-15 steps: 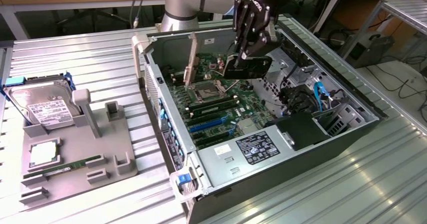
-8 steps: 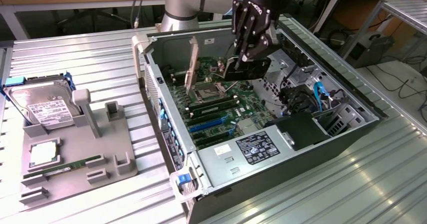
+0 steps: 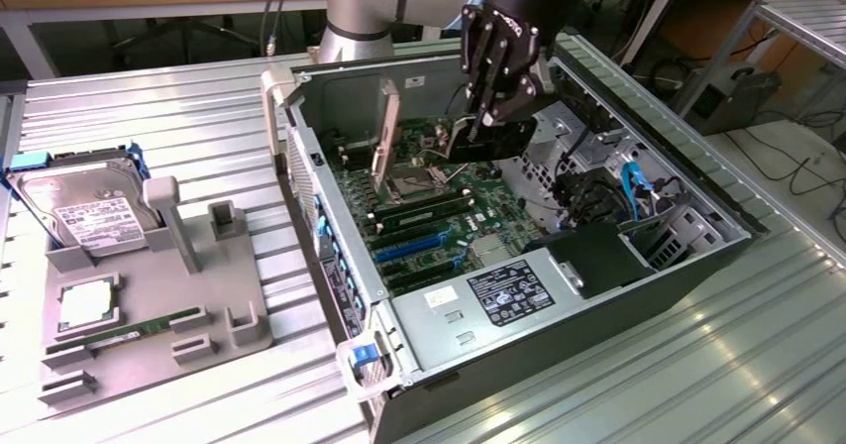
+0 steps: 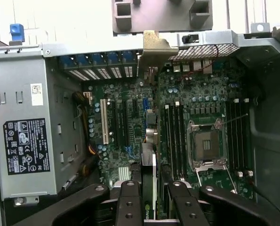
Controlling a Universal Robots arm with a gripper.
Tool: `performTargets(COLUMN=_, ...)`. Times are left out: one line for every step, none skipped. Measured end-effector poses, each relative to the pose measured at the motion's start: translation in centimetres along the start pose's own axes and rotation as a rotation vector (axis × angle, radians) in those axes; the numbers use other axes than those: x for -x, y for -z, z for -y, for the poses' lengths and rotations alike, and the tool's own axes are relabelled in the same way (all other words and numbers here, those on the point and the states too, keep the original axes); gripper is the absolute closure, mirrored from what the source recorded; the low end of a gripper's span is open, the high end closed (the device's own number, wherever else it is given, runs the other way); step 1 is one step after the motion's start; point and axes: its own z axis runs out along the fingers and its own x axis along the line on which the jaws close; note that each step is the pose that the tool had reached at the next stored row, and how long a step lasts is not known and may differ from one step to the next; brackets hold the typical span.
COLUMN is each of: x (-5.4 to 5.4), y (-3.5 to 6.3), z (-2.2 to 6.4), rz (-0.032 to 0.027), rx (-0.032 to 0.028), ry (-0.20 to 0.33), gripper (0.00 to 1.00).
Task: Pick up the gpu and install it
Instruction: 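Insert the gpu into the slot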
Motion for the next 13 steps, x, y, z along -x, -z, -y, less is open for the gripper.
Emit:
performTargets(x=0.1, y=-0.16, z=0.03, rz=-0.0002, rx=-0.0003, ry=0.004, gripper=0.74)
performTargets(x=0.4, y=-0.47, z=0.05, rz=-0.0004, rx=-0.0006, ry=0.01, gripper=0.74)
performTargets(x=0.7, y=-0.9, z=0.05, rz=-0.0011, rx=-0.0006, ry=0.017, gripper=0.74)
performTargets(x=0.8, y=-1.18, z=0.06, rz=-0.0011, rx=-0.0007, ry=0.02, gripper=0.74)
performTargets(x=0.8, y=-1.36, z=0.07, rz=-0.0011, rx=-0.0008, ry=0.022, gripper=0.74)
performTargets(x=0.8, y=-1.54, z=0.09, rz=-0.0012, rx=-0.0007, ry=0.023, gripper=0.74)
performTargets(x=0.8, y=-1.7, z=0.1, rz=-0.0013, rx=-0.0008, ry=0.024, gripper=0.74)
performTargets(x=0.8, y=-1.76, z=0.1, rz=-0.0015, rx=-0.0007, ry=0.024, gripper=0.74)
performTargets(x=0.8, y=-1.77, z=0.09, rz=-0.0016, rx=-0.0007, ry=0.024, gripper=0.74)
performTargets(x=0.8, y=-1.76, z=0.09, rz=-0.0016, rx=-0.0007, ry=0.024, gripper=0.74)
performTargets(x=0.8, y=-1.77, z=0.09, rz=-0.0015, rx=-0.0007, ry=0.024, gripper=0.74)
performTargets(x=0.8, y=-1.77, z=0.09, rz=-0.0014, rx=-0.0008, ry=0.024, gripper=0.74)
performTargets(x=0.8, y=-1.77, z=0.09, rz=-0.0015, rx=-0.0007, ry=0.024, gripper=0.74)
